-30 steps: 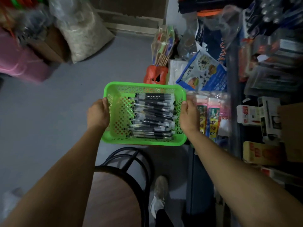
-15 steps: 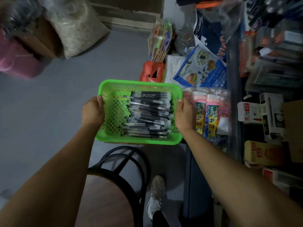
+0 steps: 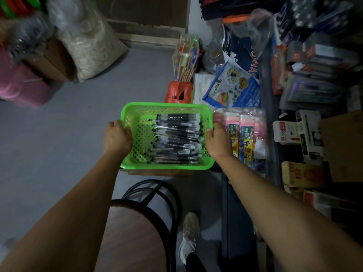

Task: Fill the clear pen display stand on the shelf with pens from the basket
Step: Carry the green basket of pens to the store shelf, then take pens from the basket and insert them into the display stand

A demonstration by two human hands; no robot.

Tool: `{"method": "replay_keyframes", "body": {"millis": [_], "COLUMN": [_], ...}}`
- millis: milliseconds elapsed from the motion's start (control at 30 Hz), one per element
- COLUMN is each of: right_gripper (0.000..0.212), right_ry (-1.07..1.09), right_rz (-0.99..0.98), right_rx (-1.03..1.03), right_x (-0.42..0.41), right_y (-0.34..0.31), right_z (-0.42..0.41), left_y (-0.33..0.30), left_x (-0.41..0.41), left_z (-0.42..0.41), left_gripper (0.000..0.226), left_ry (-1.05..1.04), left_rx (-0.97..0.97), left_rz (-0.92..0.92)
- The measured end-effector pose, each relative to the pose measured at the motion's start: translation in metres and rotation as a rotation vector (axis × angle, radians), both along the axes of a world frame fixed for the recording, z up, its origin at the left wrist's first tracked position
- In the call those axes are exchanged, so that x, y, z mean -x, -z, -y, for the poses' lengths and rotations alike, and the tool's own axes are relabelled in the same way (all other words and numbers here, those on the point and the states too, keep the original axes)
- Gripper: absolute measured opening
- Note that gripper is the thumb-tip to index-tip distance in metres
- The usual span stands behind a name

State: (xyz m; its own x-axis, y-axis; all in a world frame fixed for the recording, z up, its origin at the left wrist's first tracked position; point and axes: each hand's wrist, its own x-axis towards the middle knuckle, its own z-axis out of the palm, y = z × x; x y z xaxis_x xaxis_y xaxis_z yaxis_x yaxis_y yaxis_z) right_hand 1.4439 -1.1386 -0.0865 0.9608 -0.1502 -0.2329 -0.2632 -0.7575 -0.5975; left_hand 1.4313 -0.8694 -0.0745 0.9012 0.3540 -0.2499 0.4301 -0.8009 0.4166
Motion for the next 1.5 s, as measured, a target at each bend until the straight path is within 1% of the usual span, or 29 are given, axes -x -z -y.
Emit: {"method": "replay_keyframes", "body": {"millis": [100, 167, 233, 400, 533, 700, 800, 933, 1067, 1200, 1400, 1500], "right_gripper": [0.027, 0.027, 0.022, 0.02, 0.013, 0.014, 0.016, 0.018, 0.022, 0.021, 0.017, 0.021], "right_ry": [-0.037, -0.057, -0.079, -0.098, -0.114, -0.138, -0.155, -0.185, -0.251, -0.291, -0.358, -0.384], "right_rz": [-0.05, -0.096, -0.114, -0.053, -0.03, -0.021, -0.009, -0.006, -0.005, 0.001, -0.01, -0.021], "right_rx": [0.038, 0.068, 0.092, 0.089, 0.114, 0.139, 0.164, 0.187, 0.211, 0.202, 0.195, 0.189], "right_x": [0.011, 0.023, 0.036, 0.075, 0.106, 0.135, 0.141, 0.141, 0.135, 0.122, 0.106, 0.091], "right_y": [-0.019, -0.035, -0.051, -0.105, -0.142, -0.181, -0.197, -0.207, -0.211, -0.209, -0.196, -0.183], "right_z": [-0.001, 0.0, 0.001, 0.004, 0.013, 0.036, 0.053, 0.069, 0.069, 0.06, 0.05, 0.049], "left_y": [-0.016, -0.03, -0.044, -0.085, -0.116, -0.157, -0.173, -0.186, -0.186, -0.173, -0.15, -0.133], "left_x": [0.007, 0.013, 0.018, 0.038, 0.059, 0.076, 0.076, 0.072, 0.066, 0.058, 0.047, 0.035], "left_z": [0.007, 0.013, 0.022, 0.051, 0.073, 0.109, 0.13, 0.152, 0.152, 0.138, 0.126, 0.127], "left_gripper": [0.037, 0.04, 0.043, 0.041, 0.033, 0.032, 0.034, 0.042, 0.038, 0.033, 0.039, 0.04], "left_ry": [0.055, 0.129, 0.208, 0.425, 0.581, 0.781, 0.861, 0.893, 0.895, 0.857, 0.775, 0.747], "left_rx": [-0.015, -0.02, -0.007, 0.013, -0.012, -0.05, -0.086, -0.109, -0.115, -0.131, -0.165, -0.178], "left_rz": [-0.01, -0.021, -0.013, 0.01, 0.018, 0.017, 0.0, -0.009, -0.005, -0.035, -0.119, -0.167]}}
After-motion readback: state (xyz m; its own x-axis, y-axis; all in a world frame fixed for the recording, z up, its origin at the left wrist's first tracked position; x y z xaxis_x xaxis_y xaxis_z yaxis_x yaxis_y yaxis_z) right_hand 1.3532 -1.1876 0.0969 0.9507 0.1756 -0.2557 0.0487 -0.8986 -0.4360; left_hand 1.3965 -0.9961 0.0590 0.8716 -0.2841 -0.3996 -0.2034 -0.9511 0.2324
